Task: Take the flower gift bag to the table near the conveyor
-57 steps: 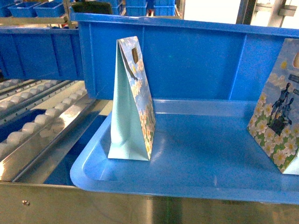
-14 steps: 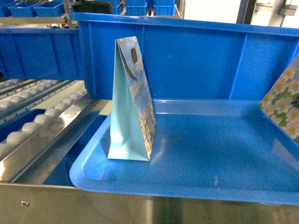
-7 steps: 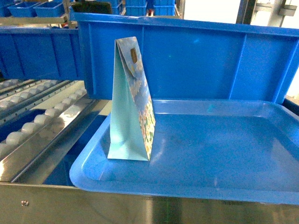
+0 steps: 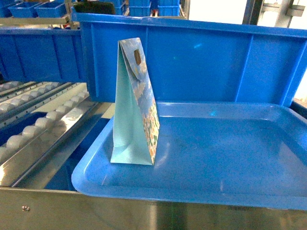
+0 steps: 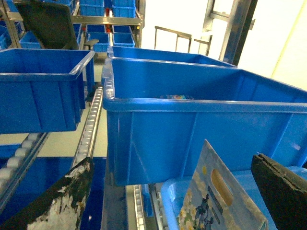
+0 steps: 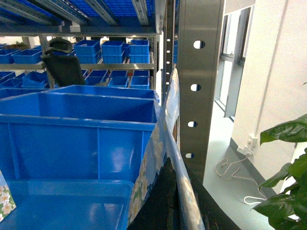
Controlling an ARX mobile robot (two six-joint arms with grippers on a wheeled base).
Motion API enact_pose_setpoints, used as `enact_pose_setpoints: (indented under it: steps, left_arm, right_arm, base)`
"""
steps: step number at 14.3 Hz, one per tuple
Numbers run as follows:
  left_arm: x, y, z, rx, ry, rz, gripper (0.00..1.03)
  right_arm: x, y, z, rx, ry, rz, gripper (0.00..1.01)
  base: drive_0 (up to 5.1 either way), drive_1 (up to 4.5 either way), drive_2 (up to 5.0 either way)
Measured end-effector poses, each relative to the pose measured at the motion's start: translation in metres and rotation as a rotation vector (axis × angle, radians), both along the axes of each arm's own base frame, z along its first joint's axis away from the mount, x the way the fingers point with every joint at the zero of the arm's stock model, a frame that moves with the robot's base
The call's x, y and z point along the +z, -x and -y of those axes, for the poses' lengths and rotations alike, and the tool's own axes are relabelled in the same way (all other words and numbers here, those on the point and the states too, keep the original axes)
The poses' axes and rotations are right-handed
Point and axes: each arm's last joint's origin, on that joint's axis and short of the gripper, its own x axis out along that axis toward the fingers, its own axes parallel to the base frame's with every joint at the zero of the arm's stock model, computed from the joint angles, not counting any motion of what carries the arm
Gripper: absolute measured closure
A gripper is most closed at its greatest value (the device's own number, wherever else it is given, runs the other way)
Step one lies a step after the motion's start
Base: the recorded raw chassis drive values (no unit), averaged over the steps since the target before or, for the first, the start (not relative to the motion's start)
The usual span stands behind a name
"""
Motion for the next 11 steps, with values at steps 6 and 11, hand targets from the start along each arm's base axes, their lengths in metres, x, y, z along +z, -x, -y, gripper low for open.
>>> enact_pose_setpoints:
  steps: [6,11]
  left_arm:
    - [-0.002,-0.002,0.020,0.012,-0.024,-0.013,0.05]
    - [-0.017,-0.021,0.059,0.032,-0.070,-0.136,0.05]
  right_arm:
    - [0.000,0.000,0.000,0.000,0.000,0.000,0.99]
    - [0.000,0.000,0.000,0.000,0.000,0.000,0.99]
  base:
    - [0.0,0.00,0.0]
    - [0.0,0.00,0.0]
